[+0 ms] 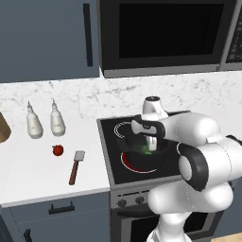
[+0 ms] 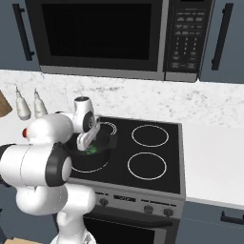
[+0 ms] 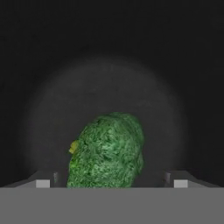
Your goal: Put the broccoli and bell pepper in the pot. Retrieve the spatula and lightly stir the vegetables in the pot.
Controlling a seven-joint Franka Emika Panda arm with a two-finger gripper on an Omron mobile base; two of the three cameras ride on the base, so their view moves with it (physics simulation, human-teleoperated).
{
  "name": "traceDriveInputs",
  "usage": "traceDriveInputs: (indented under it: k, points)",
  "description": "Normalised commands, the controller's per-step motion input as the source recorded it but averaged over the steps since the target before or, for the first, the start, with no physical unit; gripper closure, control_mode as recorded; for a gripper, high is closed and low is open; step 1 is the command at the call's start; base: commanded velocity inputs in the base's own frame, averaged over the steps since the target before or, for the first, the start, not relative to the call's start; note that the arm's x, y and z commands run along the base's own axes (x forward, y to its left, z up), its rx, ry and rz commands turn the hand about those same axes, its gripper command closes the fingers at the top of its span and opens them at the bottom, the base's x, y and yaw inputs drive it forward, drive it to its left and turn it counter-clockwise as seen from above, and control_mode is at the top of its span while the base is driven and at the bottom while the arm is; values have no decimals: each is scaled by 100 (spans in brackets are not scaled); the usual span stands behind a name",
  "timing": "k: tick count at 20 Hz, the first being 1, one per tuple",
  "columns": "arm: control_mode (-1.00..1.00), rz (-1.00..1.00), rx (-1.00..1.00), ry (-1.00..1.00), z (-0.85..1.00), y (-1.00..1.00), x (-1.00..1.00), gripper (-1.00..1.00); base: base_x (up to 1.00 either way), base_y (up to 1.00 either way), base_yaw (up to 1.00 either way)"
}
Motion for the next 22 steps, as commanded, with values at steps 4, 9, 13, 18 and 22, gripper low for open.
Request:
traceDriveInputs:
  k: [4,9,13,18,22]
  points:
    - [-100,-4,0,-5,34,5,-14,-100,0,0,0]
    - [-100,-9,0,-7,82,20,-40,-100,0,0,0]
    - [-100,-22,5,0,70,50,-81,-100,0,0,0]
    - [-100,-34,10,-1,27,83,-80,-100,0,0,0]
    - [-100,-37,11,-1,2,99,-60,-100,0,0,0]
